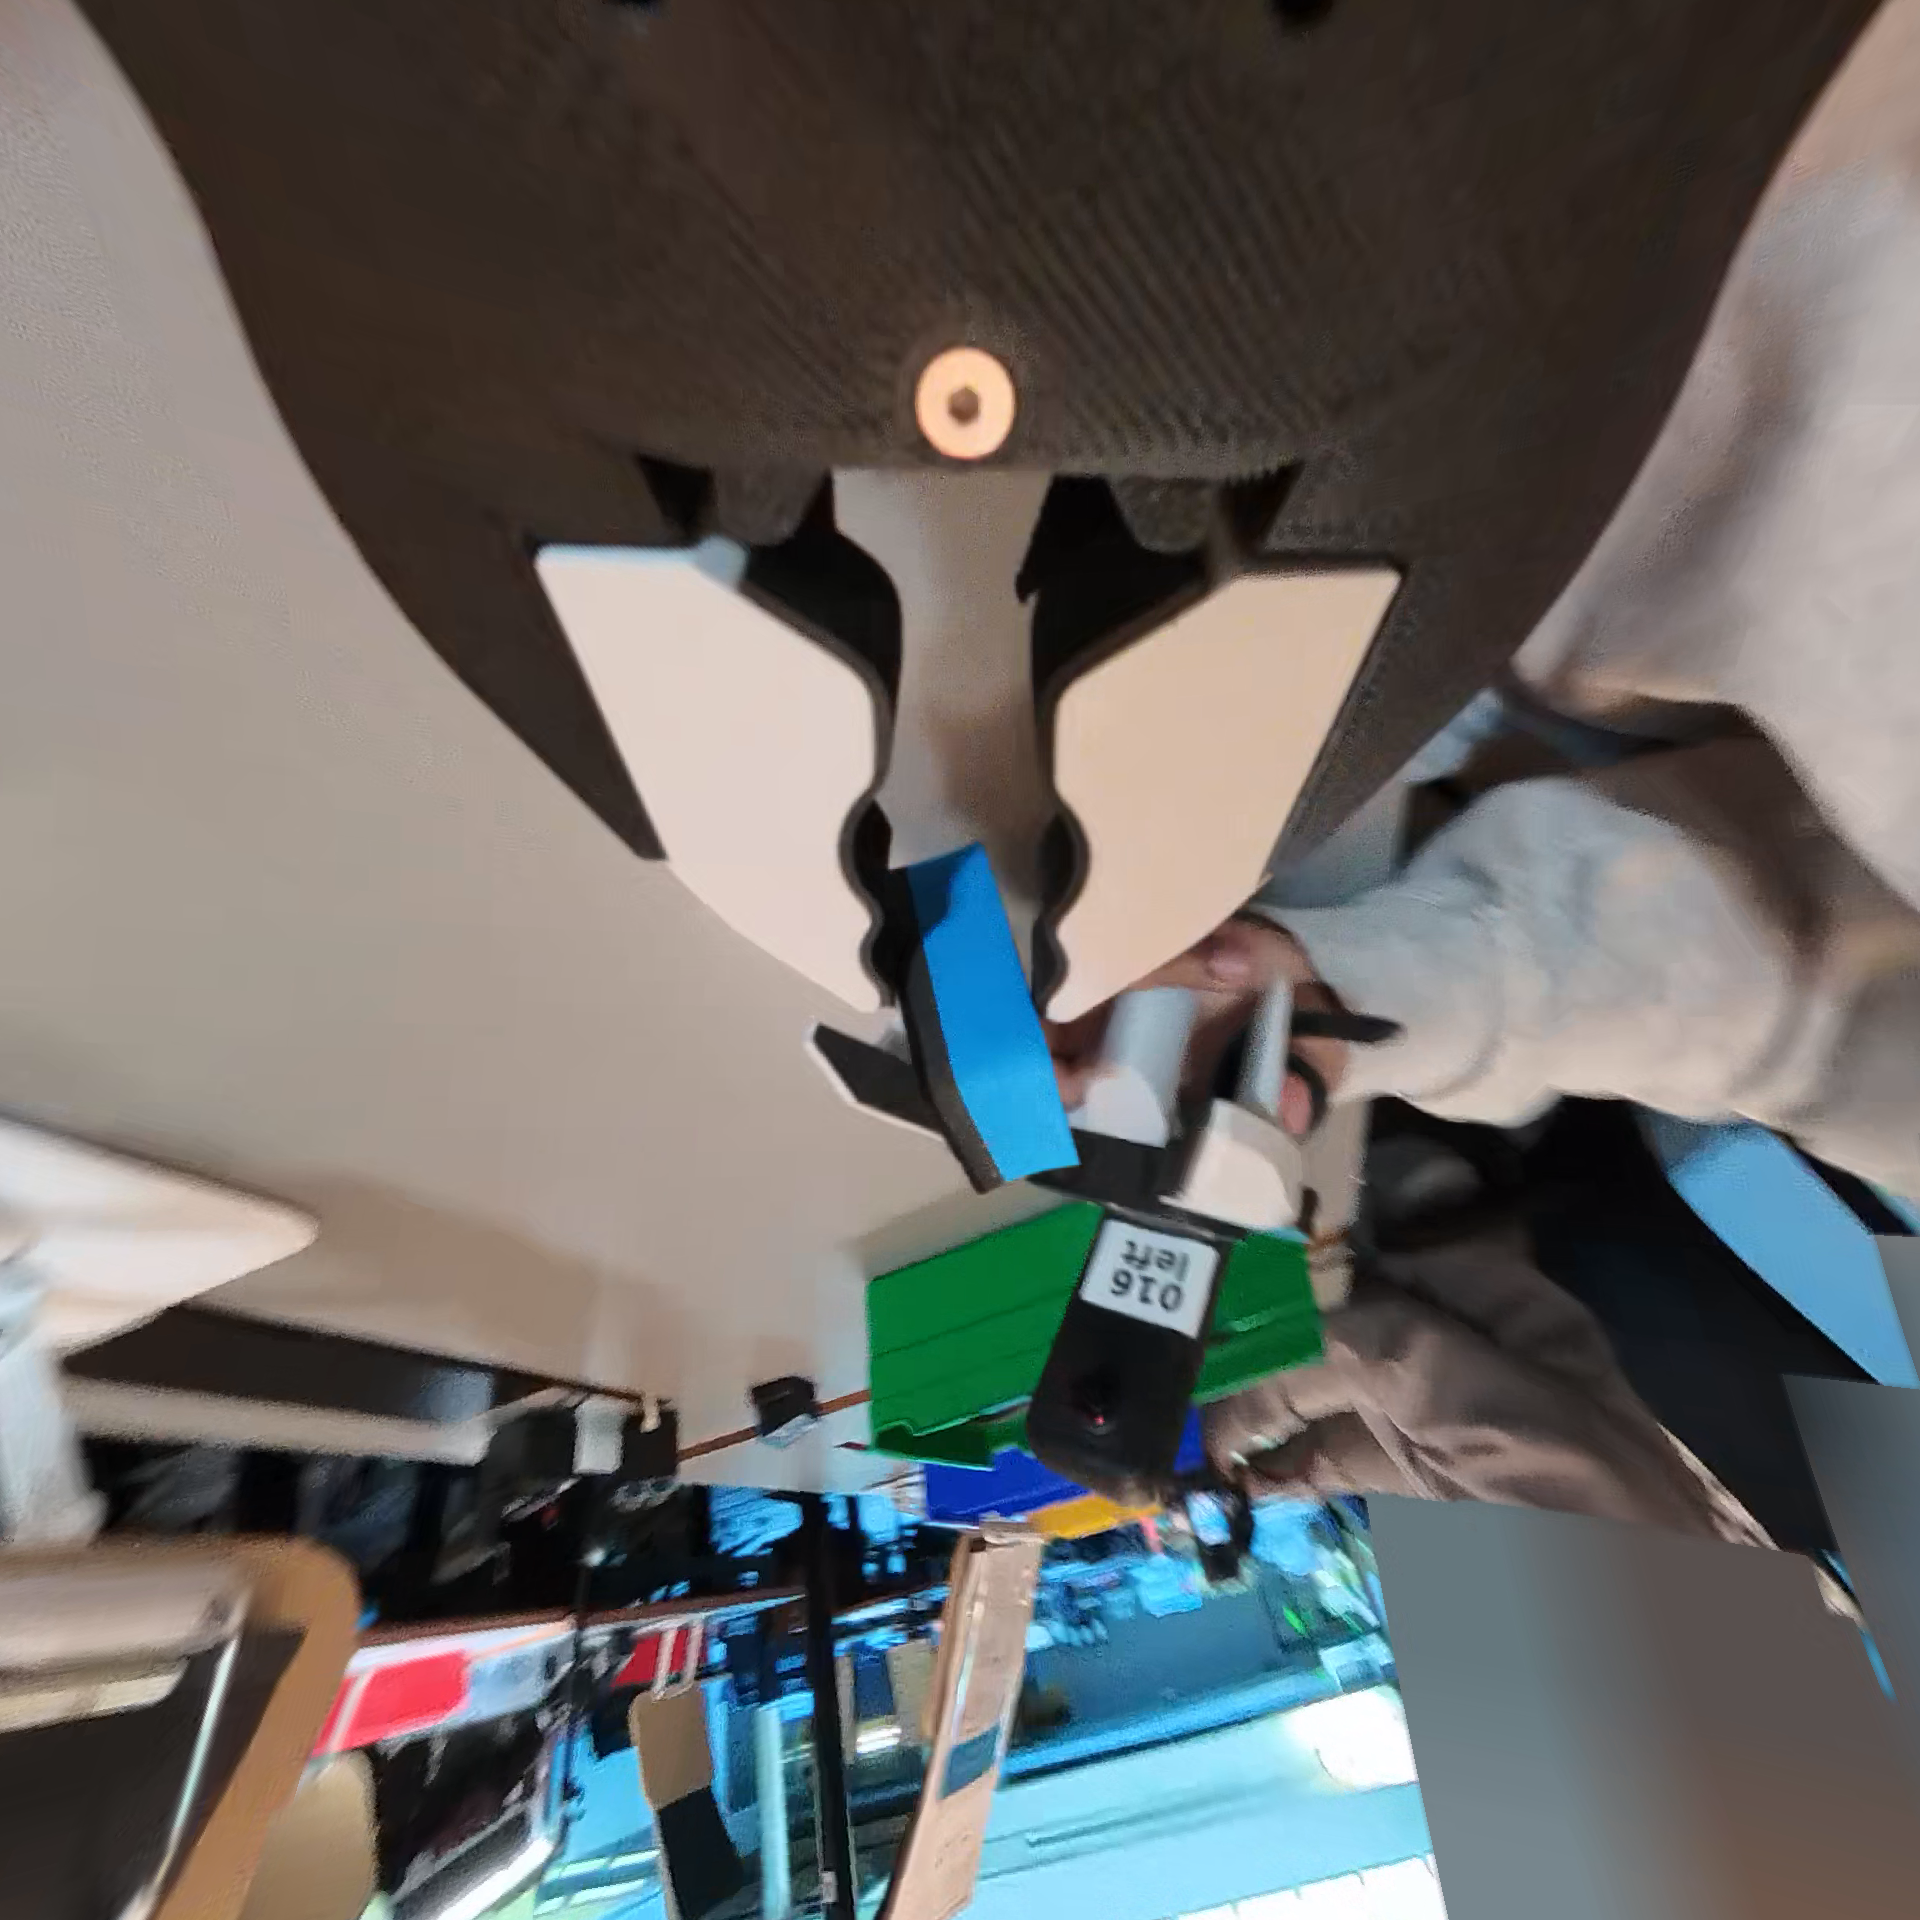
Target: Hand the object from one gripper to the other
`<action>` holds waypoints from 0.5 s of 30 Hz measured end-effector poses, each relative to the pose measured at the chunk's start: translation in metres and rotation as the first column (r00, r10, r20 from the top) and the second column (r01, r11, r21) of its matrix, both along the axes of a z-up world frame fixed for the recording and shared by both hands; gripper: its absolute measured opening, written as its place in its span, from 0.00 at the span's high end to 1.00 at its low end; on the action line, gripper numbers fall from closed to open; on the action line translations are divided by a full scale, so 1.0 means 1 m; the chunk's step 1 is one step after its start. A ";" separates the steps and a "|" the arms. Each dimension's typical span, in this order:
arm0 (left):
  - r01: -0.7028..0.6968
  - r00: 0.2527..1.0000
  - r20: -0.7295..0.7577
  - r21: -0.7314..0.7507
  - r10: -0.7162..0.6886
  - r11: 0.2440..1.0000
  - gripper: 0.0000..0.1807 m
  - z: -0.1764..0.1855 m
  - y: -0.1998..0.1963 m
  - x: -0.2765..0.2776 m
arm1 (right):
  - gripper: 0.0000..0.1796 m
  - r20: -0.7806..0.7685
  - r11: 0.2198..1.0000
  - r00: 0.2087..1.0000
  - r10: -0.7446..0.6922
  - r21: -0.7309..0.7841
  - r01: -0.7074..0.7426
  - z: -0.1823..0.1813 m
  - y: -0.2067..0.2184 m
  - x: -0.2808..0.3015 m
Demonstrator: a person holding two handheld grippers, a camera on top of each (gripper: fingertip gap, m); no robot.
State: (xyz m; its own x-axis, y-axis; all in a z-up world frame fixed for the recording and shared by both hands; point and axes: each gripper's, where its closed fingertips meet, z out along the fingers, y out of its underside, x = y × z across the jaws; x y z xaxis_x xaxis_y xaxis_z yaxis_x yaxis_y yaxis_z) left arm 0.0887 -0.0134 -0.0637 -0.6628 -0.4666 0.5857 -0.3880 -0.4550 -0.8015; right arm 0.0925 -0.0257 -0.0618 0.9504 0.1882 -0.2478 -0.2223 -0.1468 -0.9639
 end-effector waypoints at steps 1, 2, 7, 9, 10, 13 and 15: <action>-0.009 1.000 0.007 0.012 0.008 1.000 0.53 0.000 0.001 0.000 | 0.86 -0.077 1.000 0.997 0.028 0.005 -0.028 0.002 -0.001 -0.001; -0.011 1.000 0.018 0.021 0.011 1.000 0.55 0.001 0.001 0.000 | 0.86 -0.137 0.999 0.989 0.046 0.013 -0.044 0.003 -0.001 -0.001; 0.027 0.999 0.029 0.032 -0.028 0.999 0.67 0.001 -0.003 -0.005 | 0.86 -0.295 0.994 0.949 0.108 0.038 -0.101 0.007 -0.003 -0.002; 0.036 0.999 0.023 0.043 -0.037 0.998 0.69 -0.001 -0.004 -0.005 | 0.86 -0.320 0.992 0.940 0.121 0.017 -0.122 0.004 -0.002 -0.005; 0.041 0.999 0.024 0.048 -0.043 0.998 0.70 -0.001 -0.005 -0.006 | 0.86 -0.327 0.991 0.937 0.126 0.004 -0.131 0.001 -0.001 -0.007; 0.084 0.996 0.021 0.050 -0.085 0.995 0.84 -0.002 -0.008 -0.011 | 0.86 -0.332 0.990 0.935 0.121 -0.023 -0.137 -0.004 0.002 -0.009; 0.102 0.995 0.006 0.043 -0.103 0.994 0.86 -0.003 -0.009 -0.012 | 0.87 -0.336 0.990 0.934 0.120 -0.024 -0.136 -0.005 0.002 -0.008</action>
